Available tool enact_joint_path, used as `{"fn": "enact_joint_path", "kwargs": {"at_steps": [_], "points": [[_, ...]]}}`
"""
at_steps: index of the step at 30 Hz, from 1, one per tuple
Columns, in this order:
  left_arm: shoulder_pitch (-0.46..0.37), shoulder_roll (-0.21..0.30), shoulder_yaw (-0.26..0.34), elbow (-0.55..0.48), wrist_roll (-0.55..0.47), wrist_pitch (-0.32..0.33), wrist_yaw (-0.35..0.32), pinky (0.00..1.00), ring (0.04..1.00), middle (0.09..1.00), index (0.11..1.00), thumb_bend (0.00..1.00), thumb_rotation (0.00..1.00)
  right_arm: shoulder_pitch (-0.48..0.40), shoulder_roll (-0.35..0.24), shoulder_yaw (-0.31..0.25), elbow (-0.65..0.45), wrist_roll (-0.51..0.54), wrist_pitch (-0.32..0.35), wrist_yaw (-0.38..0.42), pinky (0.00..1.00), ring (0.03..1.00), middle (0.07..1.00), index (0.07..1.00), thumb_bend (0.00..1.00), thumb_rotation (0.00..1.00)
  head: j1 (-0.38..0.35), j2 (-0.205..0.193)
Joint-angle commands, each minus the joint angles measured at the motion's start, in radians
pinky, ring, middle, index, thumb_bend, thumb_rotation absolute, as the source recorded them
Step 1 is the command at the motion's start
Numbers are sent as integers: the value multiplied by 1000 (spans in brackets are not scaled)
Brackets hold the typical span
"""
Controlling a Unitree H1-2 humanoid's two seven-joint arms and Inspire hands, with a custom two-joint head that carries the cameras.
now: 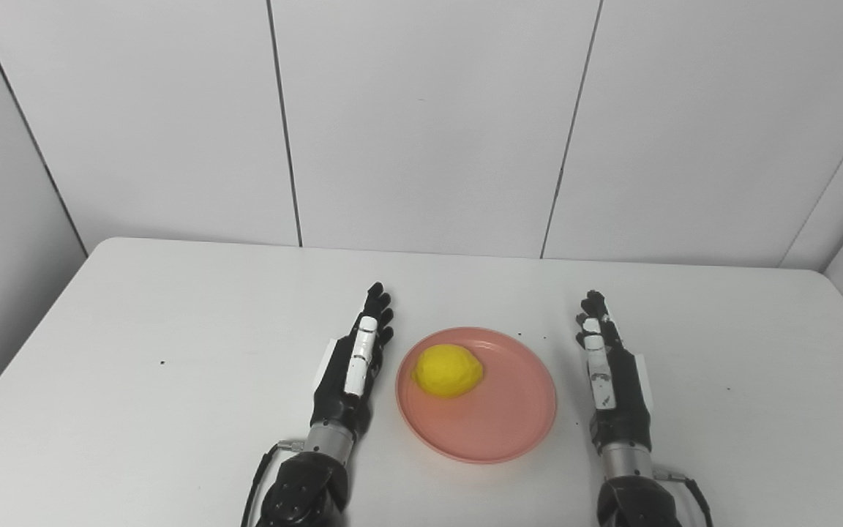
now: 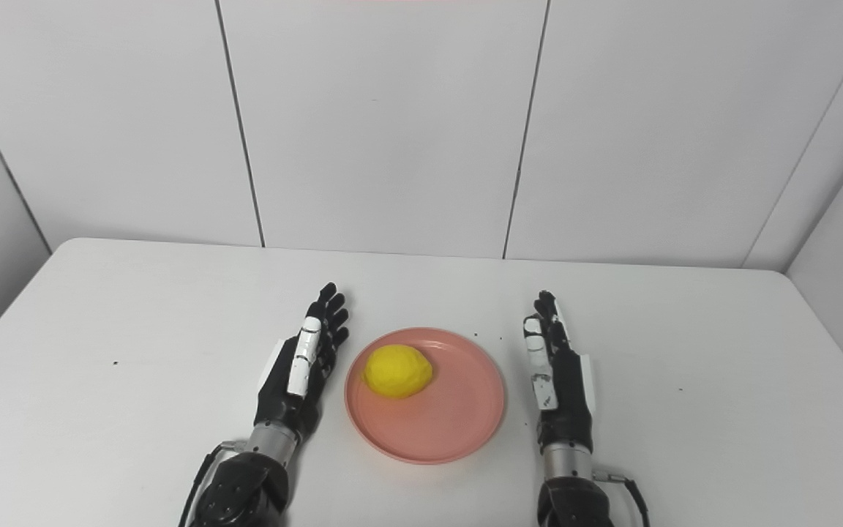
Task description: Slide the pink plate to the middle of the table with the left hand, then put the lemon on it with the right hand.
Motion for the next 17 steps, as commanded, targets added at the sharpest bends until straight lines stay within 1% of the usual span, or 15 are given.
{"fn": "enact_joint_path", "kwargs": {"at_steps": [1, 4, 8, 13, 17], "points": [[0, 3, 6, -1, 13, 10, 17, 1000, 999, 999, 999, 538, 1000, -8, 18, 3, -8, -3, -9, -6, 943, 936, 939, 926, 739, 948, 0, 2], [-1, 2, 9, 4, 24, 0, 29, 1000, 996, 997, 994, 545, 1000, -4, 18, 9, -17, -9, 4, -6, 950, 939, 944, 930, 729, 957, 0, 2], [-2, -2, 15, 14, 39, -25, 51, 994, 986, 987, 982, 559, 1000, -1, 21, 8, -21, -3, 1, -5, 946, 933, 940, 927, 713, 951, 0, 2], [-3, -7, 19, 23, 45, -34, 67, 1000, 1000, 993, 987, 527, 1000, 4, 21, 7, -26, -6, -4, -8, 906, 910, 917, 911, 677, 957, 1, 1], [-3, -11, 20, 23, 51, -33, 82, 1000, 990, 982, 970, 521, 1000, 3, 21, 5, -20, 1, -10, -5, 881, 899, 905, 901, 695, 946, 1, -1]]}}
